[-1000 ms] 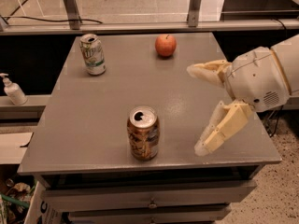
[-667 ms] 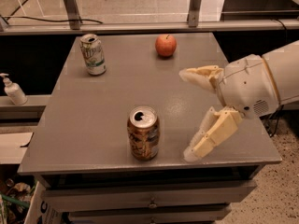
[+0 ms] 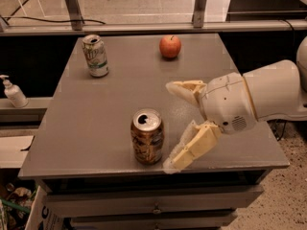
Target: Knock orange can over
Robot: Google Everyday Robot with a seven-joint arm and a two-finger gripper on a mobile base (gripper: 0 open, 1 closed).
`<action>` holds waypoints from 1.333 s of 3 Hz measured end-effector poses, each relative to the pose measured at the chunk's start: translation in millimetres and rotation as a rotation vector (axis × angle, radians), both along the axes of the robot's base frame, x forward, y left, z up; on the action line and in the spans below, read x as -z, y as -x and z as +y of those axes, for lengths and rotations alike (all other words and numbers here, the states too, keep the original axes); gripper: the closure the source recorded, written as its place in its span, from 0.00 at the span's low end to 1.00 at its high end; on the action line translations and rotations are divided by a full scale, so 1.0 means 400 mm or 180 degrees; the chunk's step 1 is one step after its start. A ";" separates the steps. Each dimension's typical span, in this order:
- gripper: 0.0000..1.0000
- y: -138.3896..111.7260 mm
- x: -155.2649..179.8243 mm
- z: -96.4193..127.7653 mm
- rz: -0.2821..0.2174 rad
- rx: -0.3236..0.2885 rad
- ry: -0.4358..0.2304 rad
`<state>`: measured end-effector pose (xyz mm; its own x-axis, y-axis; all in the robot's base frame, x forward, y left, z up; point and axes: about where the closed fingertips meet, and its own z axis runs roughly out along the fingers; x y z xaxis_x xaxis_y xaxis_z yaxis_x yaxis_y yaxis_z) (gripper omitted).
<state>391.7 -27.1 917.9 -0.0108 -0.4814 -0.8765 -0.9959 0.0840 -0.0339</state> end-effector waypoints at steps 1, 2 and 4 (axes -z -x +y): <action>0.00 -0.006 0.021 0.038 0.0051 -0.0003 -0.0089; 0.00 -0.018 0.035 0.076 0.0082 0.0003 -0.0153; 0.00 -0.080 0.112 0.100 0.0199 0.0127 -0.0153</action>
Offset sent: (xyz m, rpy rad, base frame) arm 0.0170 0.0455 -0.0237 0.0803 0.0453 -0.0118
